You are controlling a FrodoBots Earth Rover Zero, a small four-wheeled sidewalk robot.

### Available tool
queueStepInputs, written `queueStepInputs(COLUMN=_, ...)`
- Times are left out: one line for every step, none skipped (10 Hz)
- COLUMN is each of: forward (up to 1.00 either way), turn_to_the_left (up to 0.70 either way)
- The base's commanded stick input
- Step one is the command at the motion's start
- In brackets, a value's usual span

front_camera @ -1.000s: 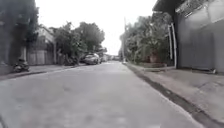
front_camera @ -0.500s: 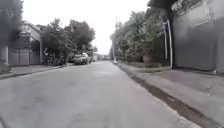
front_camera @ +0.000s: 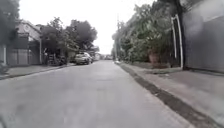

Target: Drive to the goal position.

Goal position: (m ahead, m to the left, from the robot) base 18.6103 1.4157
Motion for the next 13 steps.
queueStepInputs(forward=1.00, turn_to_the_left=0.00)
queueStepInputs(forward=1.00, turn_to_the_left=0.00)
queueStepInputs(forward=1.00, turn_to_the_left=0.00)
queueStepInputs(forward=1.00, turn_to_the_left=0.00)
queueStepInputs(forward=1.00, turn_to_the_left=0.00)
queueStepInputs(forward=1.00, turn_to_the_left=0.00)
queueStepInputs(forward=1.00, turn_to_the_left=0.00)
queueStepInputs(forward=1.00, turn_to_the_left=0.00)
queueStepInputs(forward=1.00, turn_to_the_left=0.00)
queueStepInputs(forward=1.00, turn_to_the_left=0.00)
queueStepInputs(forward=1.00, turn_to_the_left=0.00)
queueStepInputs(forward=1.00, turn_to_the_left=0.00)
queueStepInputs(forward=1.00, turn_to_the_left=0.00)
